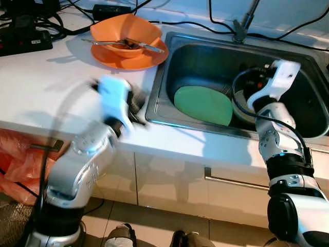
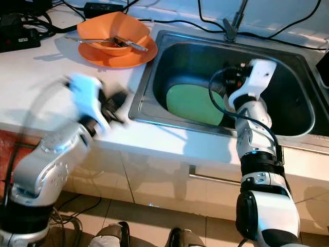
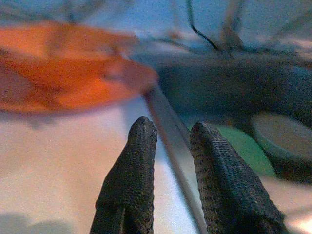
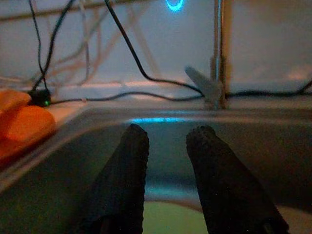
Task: Kitchen organization
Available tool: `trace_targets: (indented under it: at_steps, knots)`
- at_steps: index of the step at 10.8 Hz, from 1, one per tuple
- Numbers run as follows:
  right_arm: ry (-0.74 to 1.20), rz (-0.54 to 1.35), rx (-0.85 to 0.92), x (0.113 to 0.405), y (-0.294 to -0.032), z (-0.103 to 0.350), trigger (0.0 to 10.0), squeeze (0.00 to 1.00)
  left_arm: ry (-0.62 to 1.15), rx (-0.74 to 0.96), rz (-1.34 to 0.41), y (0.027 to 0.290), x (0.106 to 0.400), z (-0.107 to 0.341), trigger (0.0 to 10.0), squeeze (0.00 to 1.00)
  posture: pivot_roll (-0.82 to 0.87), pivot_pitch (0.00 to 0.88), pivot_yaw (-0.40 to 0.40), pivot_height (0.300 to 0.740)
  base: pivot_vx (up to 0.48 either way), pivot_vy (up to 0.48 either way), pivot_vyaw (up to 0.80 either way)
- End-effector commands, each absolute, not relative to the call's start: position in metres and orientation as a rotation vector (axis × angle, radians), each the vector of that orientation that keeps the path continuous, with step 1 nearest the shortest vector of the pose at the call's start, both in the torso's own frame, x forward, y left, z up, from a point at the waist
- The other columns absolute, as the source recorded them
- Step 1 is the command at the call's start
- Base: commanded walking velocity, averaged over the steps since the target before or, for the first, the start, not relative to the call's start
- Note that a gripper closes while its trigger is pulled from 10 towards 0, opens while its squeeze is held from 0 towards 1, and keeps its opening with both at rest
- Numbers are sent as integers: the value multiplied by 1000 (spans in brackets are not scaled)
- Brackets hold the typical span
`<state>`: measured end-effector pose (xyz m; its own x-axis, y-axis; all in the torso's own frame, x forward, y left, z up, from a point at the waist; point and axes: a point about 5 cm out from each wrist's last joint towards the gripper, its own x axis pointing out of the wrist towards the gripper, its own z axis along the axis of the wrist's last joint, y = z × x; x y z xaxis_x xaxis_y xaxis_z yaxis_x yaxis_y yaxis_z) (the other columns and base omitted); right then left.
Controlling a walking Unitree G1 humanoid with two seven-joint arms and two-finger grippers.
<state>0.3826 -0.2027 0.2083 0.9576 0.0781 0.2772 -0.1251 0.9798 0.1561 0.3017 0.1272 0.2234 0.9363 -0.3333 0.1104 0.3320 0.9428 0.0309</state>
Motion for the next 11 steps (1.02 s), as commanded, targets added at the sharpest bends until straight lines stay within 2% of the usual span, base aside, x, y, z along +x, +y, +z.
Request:
trace_targets:
  at_steps: [1,4,7,11]
  knots:
    - [-306,108,163,379,-202,212,10000,0,-150,14,-316,126,303,227,10000,0,116,169,-93,740,0,0,0]
    - [-341,145,149,369,-188,206,10000,0,-225,24,-228,125,306,222,10000,0,110,171,-90,740,0,0,0]
    - [-372,135,168,359,-186,198,10000,0,-321,77,-97,131,310,219,10000,0,105,170,-91,740,0,0,0]
    - [-391,128,170,348,-179,187,10000,0,-330,64,-4,140,320,200,10000,0,101,159,-77,740,0,0,0]
